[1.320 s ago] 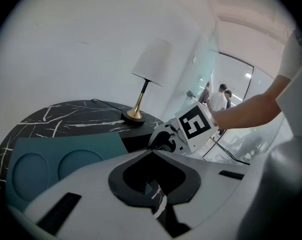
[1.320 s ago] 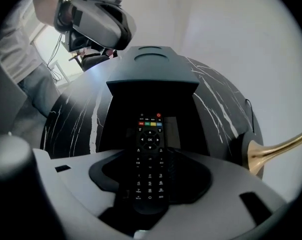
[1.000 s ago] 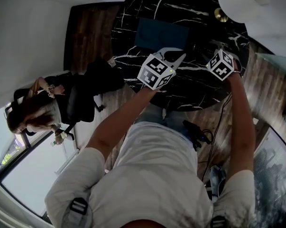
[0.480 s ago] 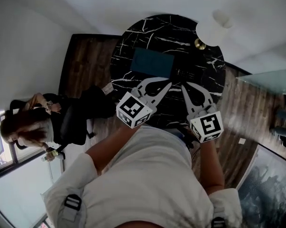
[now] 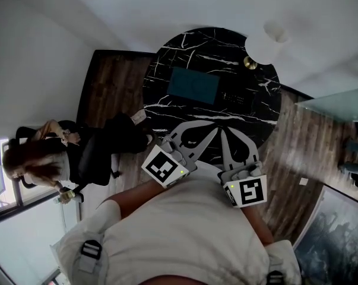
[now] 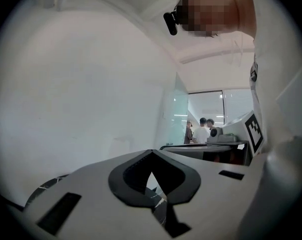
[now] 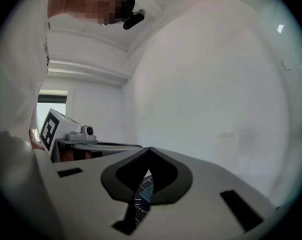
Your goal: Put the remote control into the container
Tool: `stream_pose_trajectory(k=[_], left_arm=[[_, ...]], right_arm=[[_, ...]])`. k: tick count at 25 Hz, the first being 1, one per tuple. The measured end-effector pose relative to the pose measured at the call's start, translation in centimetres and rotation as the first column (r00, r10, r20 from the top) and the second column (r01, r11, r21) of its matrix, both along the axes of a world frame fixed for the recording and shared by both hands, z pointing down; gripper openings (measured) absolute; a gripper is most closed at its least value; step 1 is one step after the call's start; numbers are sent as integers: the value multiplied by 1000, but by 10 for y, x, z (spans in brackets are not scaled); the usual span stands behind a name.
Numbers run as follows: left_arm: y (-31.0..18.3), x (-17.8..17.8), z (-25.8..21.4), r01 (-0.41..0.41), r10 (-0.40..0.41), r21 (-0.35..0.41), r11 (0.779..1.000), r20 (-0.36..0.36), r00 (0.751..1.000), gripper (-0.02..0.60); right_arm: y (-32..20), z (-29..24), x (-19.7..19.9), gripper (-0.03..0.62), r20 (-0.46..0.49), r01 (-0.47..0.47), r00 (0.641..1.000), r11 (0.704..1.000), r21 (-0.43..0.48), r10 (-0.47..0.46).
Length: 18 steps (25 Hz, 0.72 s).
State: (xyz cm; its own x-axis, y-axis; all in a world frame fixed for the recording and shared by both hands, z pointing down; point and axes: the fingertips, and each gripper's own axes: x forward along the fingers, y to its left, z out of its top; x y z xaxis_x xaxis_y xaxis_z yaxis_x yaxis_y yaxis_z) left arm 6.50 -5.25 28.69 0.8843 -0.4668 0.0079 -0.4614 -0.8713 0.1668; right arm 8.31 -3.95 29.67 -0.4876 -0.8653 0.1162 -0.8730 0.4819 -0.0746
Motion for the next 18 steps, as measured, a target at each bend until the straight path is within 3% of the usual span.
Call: stream_pose_trajectory(k=[18], left_arm=[[-4,-15,1,19,-19,-38,999,-16,1000,6]], right_arm=[[-7,3,-17,8,-13,32,999,999,-22,-32]])
